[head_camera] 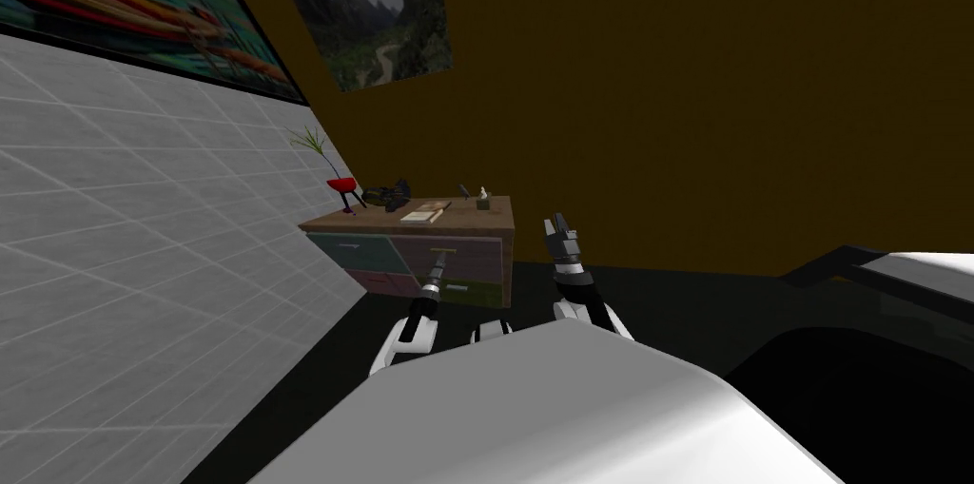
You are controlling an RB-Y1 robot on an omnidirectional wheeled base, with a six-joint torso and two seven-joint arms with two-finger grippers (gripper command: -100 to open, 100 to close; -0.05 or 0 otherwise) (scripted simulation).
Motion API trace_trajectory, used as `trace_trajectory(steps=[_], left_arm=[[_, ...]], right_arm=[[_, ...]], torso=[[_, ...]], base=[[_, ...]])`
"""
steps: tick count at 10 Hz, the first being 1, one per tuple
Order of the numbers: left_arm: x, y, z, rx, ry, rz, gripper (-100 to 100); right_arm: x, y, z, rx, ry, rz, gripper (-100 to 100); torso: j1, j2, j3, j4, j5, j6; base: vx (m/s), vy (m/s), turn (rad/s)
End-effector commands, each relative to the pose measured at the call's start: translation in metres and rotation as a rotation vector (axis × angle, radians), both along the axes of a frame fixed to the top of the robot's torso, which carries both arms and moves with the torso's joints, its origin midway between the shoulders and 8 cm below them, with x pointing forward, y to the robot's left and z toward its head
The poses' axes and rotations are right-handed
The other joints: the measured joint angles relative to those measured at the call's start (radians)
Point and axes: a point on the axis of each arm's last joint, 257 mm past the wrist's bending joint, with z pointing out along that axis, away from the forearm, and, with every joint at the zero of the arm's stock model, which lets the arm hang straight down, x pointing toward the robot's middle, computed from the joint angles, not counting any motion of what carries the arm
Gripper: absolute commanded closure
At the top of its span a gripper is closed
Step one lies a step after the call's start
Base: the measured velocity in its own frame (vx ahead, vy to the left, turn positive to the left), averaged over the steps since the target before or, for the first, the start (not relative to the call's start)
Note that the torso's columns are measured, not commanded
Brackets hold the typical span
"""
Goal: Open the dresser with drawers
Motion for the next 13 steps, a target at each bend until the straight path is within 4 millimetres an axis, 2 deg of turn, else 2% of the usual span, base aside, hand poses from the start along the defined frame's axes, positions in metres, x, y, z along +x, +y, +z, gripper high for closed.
trace_trajectory(steps=[1, 5, 6, 7, 9, 11, 12, 13], left_arm=[[0.003, 0.000, -0.026, 0.035, 0.059, -0.011, -100], [0.006, 0.000, -0.058, 0.075, 0.131, -0.022, -100], [0.006, 0.000, -0.053, 0.068, 0.117, -0.021, -100], [-0.002, 0.025, -0.054, 0.065, 0.122, 0.012, -100], [-0.011, 0.048, -0.054, 0.062, 0.123, 0.044, -100], [-0.017, 0.063, -0.053, 0.062, 0.123, 0.064, -100], [-0.023, 0.078, -0.052, 0.062, 0.123, 0.083, -100], [-0.019, 0.070, -0.053, 0.064, 0.124, 0.073, -100]], right_arm=[[0.000, 0.000, 0.000, 0.000, 0.000, 0.000, 0], [0.000, 0.000, 0.000, 0.000, 0.000, 0.000, 0], [0.000, 0.000, 0.000, 0.000, 0.000, 0.000, 0], [0.000, 0.000, 0.000, 0.000, 0.000, 0.000, 0], [0.000, 0.000, 0.000, 0.000, 0.000, 0.000, 0], [0.000, 0.000, 0.000, 0.000, 0.000, 0.000, 0], [0.000, 0.000, 0.000, 0.000, 0.000, 0.000, 0], [0.000, 0.000, 0.000, 0.000, 0.000, 0.000, 0]], torso=[[0.000, 0.001, 0.000, 0.000, 0.000, 0.000], [0.000, 0.001, 0.000, 0.000, 0.000, 0.000], [-0.001, 0.001, 0.000, 0.000, 0.000, 0.000], [0.000, 0.002, 0.001, 0.001, 0.000, 0.000], [-0.002, 0.000, 0.000, 0.000, -0.001, 0.000], [0.000, 0.000, 0.000, 0.000, 0.000, 0.000], [0.001, 0.001, 0.000, 0.000, 0.000, 0.000], [0.001, 0.000, 0.000, 0.000, 0.000, 0.000]], base=[[0.075, 0.002, -0.053], [0.068, 0.004, -0.060], [0.026, -0.001, -0.012], [0.038, -0.037, -0.223], [0.056, -0.056, -0.197], [0.050, -0.052, -0.103], [0.055, -0.042, -0.186], [0.027, -0.016, -0.039]])
